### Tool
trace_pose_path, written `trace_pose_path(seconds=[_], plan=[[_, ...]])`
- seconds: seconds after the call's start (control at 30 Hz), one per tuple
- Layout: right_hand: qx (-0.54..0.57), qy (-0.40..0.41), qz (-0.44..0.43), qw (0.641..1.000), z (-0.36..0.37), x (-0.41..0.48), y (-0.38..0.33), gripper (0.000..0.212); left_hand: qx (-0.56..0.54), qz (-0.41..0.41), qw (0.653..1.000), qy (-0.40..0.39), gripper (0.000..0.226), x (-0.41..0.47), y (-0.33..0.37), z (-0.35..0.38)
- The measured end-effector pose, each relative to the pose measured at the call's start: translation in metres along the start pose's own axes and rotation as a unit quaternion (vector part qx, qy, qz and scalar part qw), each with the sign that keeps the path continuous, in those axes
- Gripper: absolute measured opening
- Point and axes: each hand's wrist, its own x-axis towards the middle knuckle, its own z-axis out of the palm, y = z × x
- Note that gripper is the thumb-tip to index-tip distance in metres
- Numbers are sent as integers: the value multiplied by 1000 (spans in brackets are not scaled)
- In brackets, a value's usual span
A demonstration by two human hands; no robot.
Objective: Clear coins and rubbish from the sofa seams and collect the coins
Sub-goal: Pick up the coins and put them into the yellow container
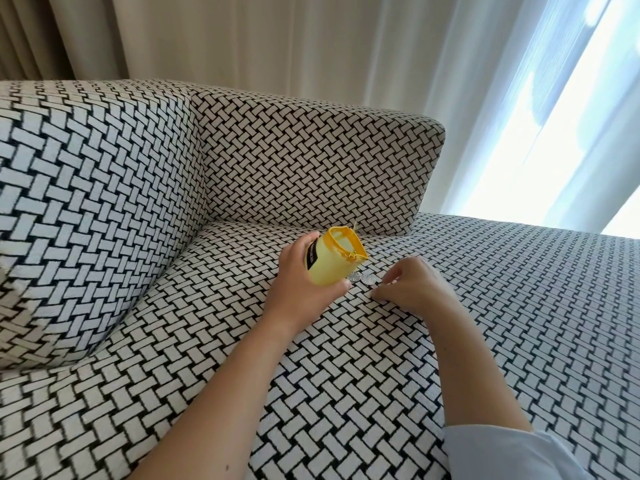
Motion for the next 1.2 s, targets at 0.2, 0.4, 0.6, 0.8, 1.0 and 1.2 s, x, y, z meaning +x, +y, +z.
trace_pose_path(seconds=[0.2,0.4,0.6,0.8,1.0,1.2], plan=[[63,-7,-28,998,-1,0,0,20,1,-2,1000,1,83,0,0,0],[249,61,-49,965,-1,-3,-2,18,2,0,1000,1,85,0,1,0],[48,-37,-2,998,-7,0,-1,10,9,-6,1000,-2,83,-1,2,0],[11,-50,-28,998,-6,-2,-2,10,9,-8,1000,-2,83,-1,2,-1],[120,17,-90,989,10,1,-3,17,0,-7,1000,0,83,-1,2,-1],[52,59,-77,994,20,8,4,43,1,-4,1000,1,83,0,1,0]])
